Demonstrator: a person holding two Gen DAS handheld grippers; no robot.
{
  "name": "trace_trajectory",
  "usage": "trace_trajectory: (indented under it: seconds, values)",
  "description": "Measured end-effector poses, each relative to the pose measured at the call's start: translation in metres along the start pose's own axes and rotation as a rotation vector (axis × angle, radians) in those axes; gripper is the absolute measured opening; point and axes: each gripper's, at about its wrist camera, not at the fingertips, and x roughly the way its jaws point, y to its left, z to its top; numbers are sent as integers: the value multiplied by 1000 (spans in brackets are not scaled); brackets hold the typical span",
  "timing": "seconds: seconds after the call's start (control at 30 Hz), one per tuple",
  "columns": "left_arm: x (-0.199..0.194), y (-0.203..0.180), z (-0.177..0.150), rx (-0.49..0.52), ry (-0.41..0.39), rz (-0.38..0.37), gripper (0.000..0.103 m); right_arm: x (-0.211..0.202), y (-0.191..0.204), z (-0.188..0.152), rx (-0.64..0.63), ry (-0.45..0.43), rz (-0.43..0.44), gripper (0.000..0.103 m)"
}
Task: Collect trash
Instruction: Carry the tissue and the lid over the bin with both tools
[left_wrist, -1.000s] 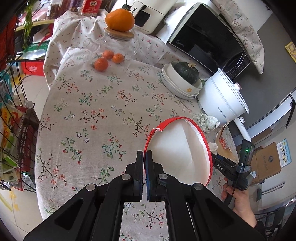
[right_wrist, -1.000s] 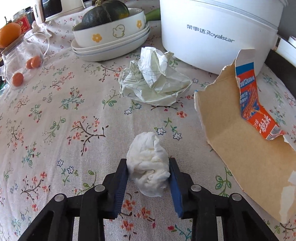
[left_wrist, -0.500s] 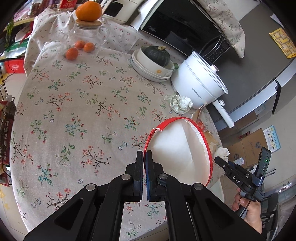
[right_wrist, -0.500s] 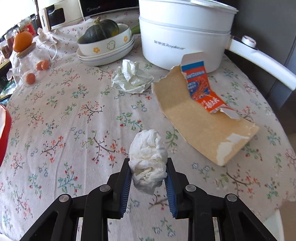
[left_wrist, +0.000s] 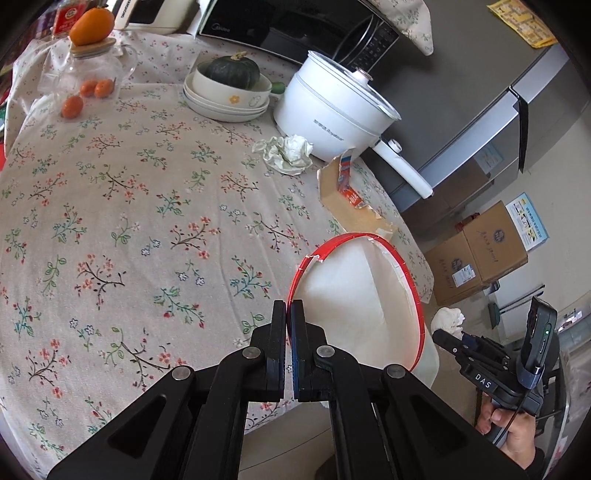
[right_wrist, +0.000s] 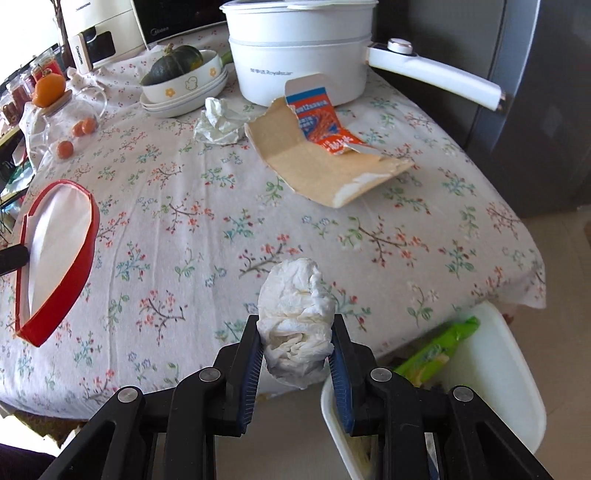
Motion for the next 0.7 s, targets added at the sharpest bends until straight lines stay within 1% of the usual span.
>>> trace_trajectory:
  seconds: [0.13,0.23,0.37,0.5,0.7]
  values:
    - [16,-25,-6,45,24,2,1,-6,-18,-19,-7,34,-54,30]
    - [31,-45,-11,81,45,1,1,-8,-38,-32,8,57,-78,30]
    - [54,-78,-20,137,79,-8,1,-14,-66,-44,56,71,-86,30]
    - [77,-109,-31,200,110,-13,2,-20,-85,-53,95,81,-90,31]
    - [108,-151,-49,305,146,-2,2,-24,-114,-64,138,95,-109,31]
